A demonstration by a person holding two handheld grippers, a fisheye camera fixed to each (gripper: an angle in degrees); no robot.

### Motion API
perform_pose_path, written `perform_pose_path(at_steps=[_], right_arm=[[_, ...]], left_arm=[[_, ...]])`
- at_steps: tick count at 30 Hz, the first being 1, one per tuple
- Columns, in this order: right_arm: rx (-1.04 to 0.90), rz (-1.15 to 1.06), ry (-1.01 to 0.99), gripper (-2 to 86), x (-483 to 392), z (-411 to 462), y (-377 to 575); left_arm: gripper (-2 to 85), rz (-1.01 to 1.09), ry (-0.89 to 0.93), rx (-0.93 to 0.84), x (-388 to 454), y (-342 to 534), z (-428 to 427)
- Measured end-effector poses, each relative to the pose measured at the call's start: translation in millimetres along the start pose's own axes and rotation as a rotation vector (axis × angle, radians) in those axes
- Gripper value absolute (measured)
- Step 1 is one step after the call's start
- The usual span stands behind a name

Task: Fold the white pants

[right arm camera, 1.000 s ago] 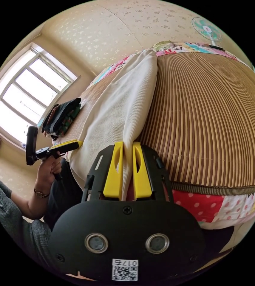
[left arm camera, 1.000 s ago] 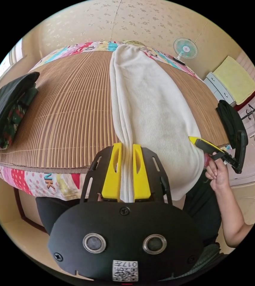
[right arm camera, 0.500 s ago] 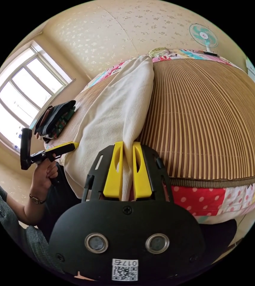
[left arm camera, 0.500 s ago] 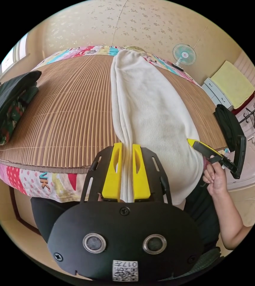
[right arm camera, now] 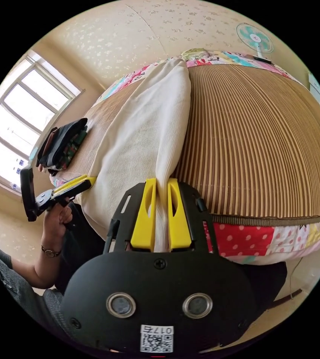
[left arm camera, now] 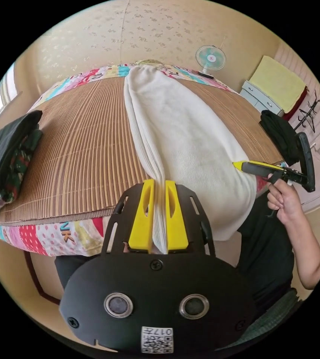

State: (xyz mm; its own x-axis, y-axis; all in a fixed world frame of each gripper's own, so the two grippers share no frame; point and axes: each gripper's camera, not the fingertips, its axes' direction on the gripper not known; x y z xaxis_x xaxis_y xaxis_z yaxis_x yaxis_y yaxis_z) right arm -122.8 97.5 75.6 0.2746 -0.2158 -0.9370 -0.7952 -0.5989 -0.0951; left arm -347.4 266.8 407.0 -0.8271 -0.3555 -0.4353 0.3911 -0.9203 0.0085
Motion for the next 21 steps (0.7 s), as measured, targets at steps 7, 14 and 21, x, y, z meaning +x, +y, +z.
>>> perform_pose_path(at_steps=[7,14,21], right_arm=[[-0.165,0.067,-0.174,6.1,44.1,-26.6,33.7],[-0.026,0.091,-0.423,11.9,134.0,-65.3,19.9],[-0.101,0.083,-0.471,17.4,210.7,-48.0,-85.2]], left_arm=[[6.1,-0.014,0.289,-0.094,-58.6,37.7,-10.5],[13.9,-0.211,0.579,0.114,-158.4,19.3,-26.0],[22.2,-0.202,0.475,-0.021,-209.6,-76.6,31.7]])
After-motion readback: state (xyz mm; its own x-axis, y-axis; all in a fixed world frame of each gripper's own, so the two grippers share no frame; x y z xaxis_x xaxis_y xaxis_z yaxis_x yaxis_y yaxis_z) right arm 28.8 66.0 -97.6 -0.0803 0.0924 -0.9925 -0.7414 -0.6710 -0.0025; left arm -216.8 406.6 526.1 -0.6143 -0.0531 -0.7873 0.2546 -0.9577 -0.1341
